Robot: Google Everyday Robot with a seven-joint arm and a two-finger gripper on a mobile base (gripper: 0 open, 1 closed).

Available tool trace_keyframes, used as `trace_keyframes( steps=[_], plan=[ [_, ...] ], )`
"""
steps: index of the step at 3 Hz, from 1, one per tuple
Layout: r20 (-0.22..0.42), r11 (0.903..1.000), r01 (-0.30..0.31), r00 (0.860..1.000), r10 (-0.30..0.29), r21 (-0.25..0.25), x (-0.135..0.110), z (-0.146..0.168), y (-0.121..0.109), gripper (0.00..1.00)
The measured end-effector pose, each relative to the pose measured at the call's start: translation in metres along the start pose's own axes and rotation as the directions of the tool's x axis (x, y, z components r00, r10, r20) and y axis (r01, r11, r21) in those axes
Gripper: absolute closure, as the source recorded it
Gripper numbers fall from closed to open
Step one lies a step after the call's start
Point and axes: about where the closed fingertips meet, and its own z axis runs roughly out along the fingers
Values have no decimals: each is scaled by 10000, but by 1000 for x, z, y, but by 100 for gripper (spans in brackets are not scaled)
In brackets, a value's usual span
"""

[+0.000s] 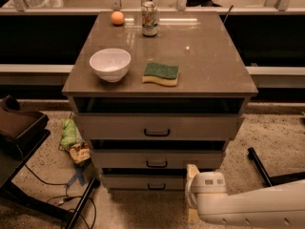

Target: Open bottom drawer

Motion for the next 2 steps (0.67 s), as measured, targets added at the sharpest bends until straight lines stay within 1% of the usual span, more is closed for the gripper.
trace_keyframes(
  steps=[1,2],
  plan=[
    [91,9965,779,9969,-782,319,-3,5,-4,0],
    [65,9967,739,9972,-742,331,-2,2,-6,0]
  ],
)
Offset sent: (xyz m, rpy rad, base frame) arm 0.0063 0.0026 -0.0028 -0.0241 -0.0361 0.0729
